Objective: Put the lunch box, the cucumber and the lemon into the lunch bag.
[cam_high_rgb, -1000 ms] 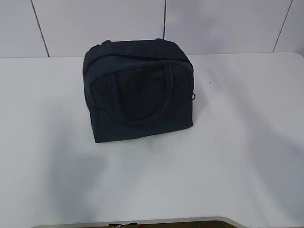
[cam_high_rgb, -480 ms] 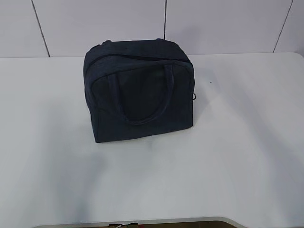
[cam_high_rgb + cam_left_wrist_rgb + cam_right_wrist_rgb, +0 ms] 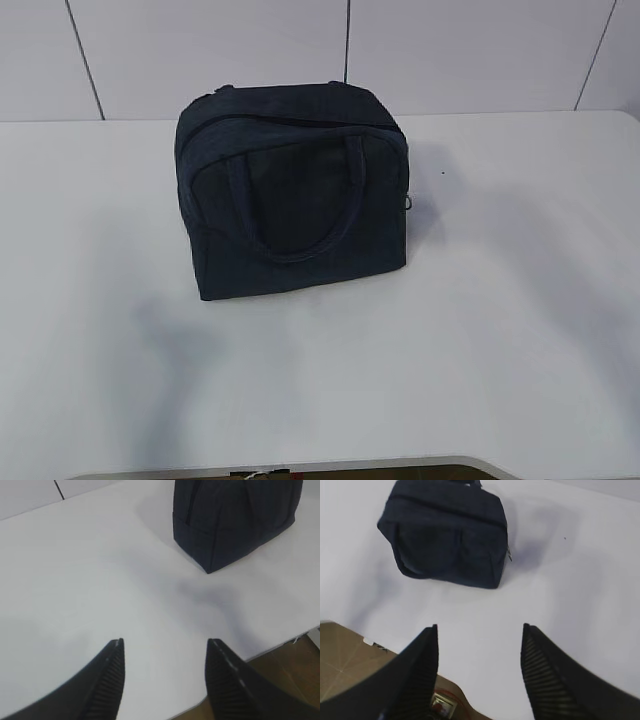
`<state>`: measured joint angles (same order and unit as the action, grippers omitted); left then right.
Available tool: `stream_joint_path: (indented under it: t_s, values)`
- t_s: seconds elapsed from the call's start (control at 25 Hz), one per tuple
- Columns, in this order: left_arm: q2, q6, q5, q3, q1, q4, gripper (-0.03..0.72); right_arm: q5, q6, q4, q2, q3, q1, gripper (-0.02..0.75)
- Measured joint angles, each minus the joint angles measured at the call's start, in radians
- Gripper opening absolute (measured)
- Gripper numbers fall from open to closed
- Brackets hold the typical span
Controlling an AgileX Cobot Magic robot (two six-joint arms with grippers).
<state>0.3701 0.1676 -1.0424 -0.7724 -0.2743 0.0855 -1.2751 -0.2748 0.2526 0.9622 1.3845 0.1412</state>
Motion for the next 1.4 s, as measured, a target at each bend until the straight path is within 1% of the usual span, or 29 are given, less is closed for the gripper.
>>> stream_joint_path:
  t_s: [0.24, 0.56, 0.68, 0.84, 1.04, 1.2, 1.4]
  values:
    - [-0.043, 0.0, 0.0, 0.0, 0.0, 0.004, 0.378, 0.0, 0.0, -0.079, -0.135, -0.161, 0.0, 0.429]
    - [-0.092, 0.0, -0.015, 0.002, 0.0, 0.029, 0.378, 0.0, 0.0, -0.132, -0.295, -0.313, 0.0, 0.429]
    - [-0.129, 0.0, -0.015, 0.04, 0.0, 0.046, 0.378, 0.0, 0.0, -0.136, -0.361, -0.363, 0.0, 0.429]
    - [-0.21, 0.0, -0.018, 0.123, 0.0, 0.058, 0.377, 0.011, 0.0, -0.136, -0.455, -0.441, 0.0, 0.429]
    - [-0.355, 0.0, -0.023, 0.193, 0.0, 0.1, 0.377, 0.095, 0.0, -0.136, -0.585, -0.56, 0.0, 0.429]
    - [-0.359, 0.0, -0.041, 0.217, 0.0, 0.11, 0.373, 0.153, 0.0, -0.138, -0.693, -0.666, 0.0, 0.429]
    - [-0.359, 0.0, -0.041, 0.245, 0.0, 0.114, 0.37, 0.161, 0.008, -0.138, -0.821, -0.791, 0.0, 0.429]
